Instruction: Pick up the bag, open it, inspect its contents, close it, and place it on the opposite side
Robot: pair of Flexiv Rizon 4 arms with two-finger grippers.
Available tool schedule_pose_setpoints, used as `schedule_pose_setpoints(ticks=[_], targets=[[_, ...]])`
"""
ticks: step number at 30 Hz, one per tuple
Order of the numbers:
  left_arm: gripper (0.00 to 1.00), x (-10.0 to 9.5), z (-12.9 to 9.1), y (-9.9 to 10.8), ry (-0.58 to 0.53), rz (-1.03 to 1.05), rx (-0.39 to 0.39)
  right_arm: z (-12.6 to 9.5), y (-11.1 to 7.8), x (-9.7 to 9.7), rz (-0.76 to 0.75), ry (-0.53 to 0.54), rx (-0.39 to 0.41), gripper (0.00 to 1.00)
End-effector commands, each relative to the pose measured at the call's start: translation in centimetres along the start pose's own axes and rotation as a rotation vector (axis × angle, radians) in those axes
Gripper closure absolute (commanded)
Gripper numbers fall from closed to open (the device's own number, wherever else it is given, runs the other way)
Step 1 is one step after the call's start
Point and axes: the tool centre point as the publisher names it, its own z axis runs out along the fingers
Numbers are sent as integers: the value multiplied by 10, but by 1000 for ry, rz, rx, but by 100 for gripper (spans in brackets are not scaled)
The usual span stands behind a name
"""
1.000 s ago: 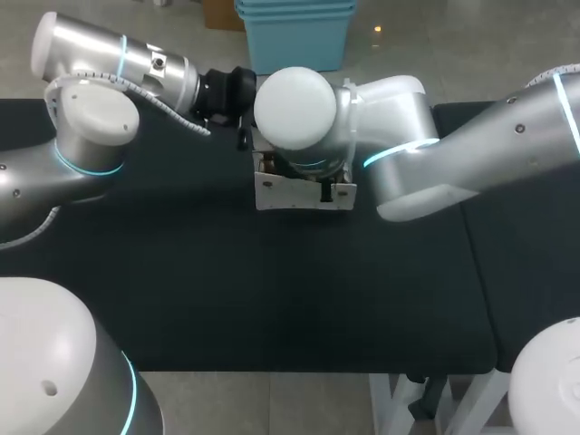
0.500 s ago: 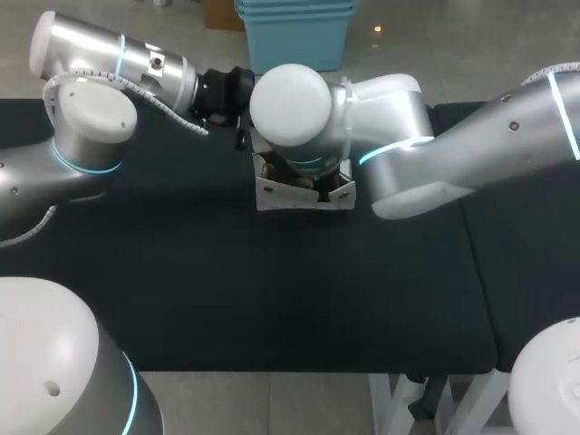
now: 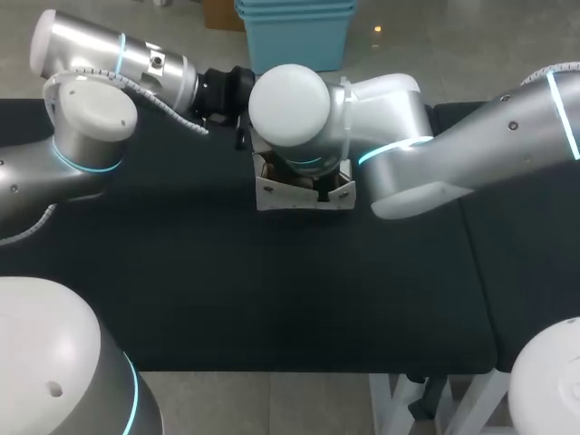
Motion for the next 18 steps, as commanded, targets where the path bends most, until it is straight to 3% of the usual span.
schedule_pose_setpoints(ticks=[1, 15, 16, 17, 18], targets=[[100, -1, -4, 2, 0, 0, 6, 8, -3, 3, 2, -6, 3, 0], [100, -1, -3, 3, 6, 0, 4, 4, -2, -1, 14, -23, -5, 0], [100, -1, -3, 3, 7, 0, 4, 2, -3, -2, 22, -31, -7, 31], [100, -1, -3, 2, 8, 1, 3, 0, -3, -4, 26, -37, -10, 51], [100, -1, -3, 2, 8, 2, 3, -1, -4, -5, 30, -43, -12, 56]])
